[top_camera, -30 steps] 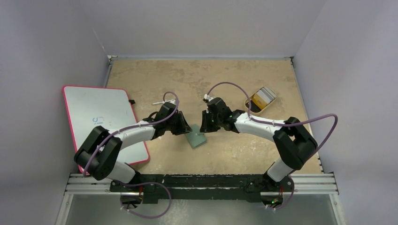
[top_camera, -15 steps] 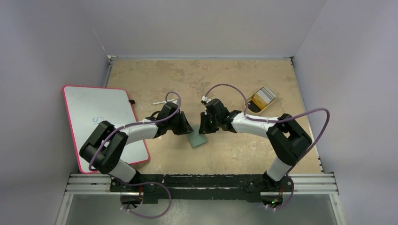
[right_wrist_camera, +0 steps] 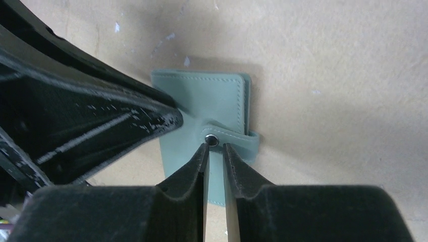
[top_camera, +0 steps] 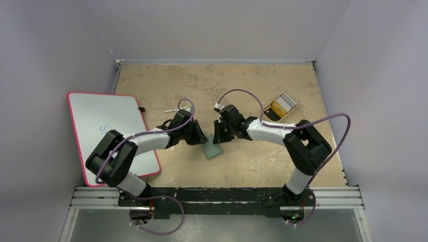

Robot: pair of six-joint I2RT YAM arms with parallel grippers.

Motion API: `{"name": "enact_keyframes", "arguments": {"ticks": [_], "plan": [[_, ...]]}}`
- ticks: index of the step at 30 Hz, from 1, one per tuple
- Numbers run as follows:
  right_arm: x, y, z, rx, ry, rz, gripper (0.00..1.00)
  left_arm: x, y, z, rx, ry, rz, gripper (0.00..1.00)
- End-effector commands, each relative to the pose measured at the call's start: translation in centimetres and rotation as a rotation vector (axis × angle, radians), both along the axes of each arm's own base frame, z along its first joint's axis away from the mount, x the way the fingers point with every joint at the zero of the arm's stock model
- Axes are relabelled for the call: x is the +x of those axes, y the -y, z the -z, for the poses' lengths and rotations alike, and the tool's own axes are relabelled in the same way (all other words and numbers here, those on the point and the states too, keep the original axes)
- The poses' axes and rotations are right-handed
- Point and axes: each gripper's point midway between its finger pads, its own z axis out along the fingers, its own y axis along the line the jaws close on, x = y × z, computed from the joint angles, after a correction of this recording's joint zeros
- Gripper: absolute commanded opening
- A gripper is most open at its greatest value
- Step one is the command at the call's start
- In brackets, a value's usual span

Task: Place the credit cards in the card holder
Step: Close the card holder at the center of the board.

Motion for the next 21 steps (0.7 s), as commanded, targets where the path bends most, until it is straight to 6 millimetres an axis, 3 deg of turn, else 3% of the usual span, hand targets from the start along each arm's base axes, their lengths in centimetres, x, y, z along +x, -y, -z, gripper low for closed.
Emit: {"name": "enact_keyframes", "arguments": {"ticks": [1,9,16,21], "plan": [[1.0,-0.6,0.0,-0.039,0.011,-0.022,0.17,0.6,0.5,0.3,-0.022,0.000,-0.012,0.18],[0.3,-0.3,1.0,-0.105,-0.017,-0.021,0.11,0.5,0.1,0.8,0.003,-0.001,-0.019,0.18],[0.6,-0.5,-2.5,-0.063,0.017,0.005,0.15,1.0,0.5,-0.9,-0.021,0.020,-0.023,0.18],[1.5,-0.3,-3.3,-0.060,0.053,0.052,0.19,1.4,0.3,-1.8,-0.008,0.039,-0.030,0.18]]}}
